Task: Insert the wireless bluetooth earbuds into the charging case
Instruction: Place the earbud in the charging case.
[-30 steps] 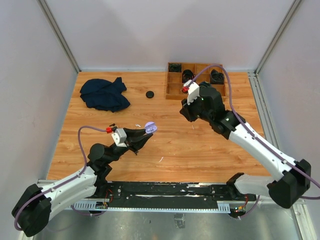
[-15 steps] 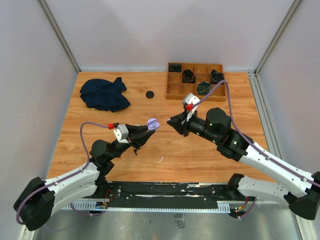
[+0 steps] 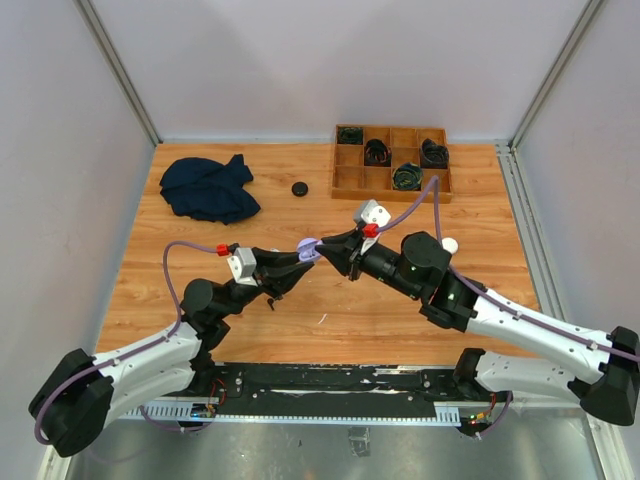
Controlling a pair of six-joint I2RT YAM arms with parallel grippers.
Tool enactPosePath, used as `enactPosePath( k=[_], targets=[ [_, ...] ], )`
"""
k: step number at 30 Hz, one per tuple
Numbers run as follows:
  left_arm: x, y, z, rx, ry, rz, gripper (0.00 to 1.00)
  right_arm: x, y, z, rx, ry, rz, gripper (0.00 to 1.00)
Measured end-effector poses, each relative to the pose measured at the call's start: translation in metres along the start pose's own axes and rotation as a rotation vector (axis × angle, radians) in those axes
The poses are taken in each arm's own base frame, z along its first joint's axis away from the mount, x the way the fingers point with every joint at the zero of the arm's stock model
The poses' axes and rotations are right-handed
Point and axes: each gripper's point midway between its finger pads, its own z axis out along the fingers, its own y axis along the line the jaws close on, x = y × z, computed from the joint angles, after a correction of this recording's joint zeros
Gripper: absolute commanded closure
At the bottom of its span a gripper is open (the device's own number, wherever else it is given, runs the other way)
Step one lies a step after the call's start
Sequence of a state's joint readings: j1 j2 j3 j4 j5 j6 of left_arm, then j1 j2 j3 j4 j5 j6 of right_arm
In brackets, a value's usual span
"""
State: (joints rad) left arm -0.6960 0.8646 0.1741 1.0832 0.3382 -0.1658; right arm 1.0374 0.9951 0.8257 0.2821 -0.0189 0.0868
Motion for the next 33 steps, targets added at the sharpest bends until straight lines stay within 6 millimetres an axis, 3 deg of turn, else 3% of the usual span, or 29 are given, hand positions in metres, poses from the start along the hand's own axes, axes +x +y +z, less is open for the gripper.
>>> enactPosePath(
  k=[9, 33],
  targets=[
    [-0.003, -0.005, 0.002, 0.025, -0.012, -0.02, 1.0, 0.008, 0.005, 0.015, -0.005, -0.001, -0.016, 0.86],
    [-0.005, -0.007, 0.002, 0.022, -0.019, -0.089, 1.0, 0.01, 0.004, 0.018, -0.003, 0.001, -0.068, 0.81]
  ],
)
